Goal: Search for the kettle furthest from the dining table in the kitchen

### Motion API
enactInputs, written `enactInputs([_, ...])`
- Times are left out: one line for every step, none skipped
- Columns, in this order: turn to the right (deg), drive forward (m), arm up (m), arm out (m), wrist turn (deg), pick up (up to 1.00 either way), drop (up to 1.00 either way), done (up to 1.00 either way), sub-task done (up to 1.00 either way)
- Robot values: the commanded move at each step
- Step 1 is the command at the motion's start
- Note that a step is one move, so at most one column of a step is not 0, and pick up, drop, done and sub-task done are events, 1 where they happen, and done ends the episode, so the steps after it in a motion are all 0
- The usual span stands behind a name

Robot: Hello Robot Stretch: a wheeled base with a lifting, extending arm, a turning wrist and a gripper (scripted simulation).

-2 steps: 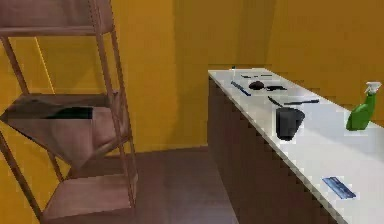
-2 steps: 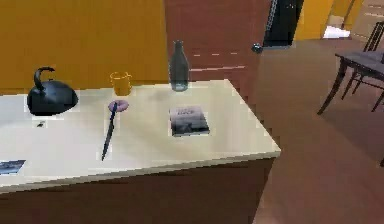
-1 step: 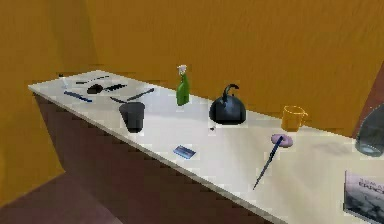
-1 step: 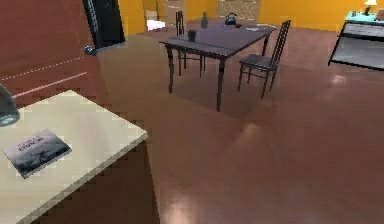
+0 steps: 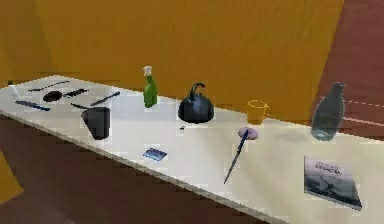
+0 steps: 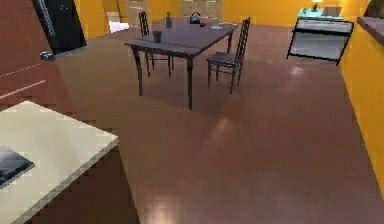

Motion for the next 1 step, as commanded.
enactInputs([0.0, 0.00, 0.00, 0.00, 0.0, 0.00, 0.00, 1.00, 0.00])
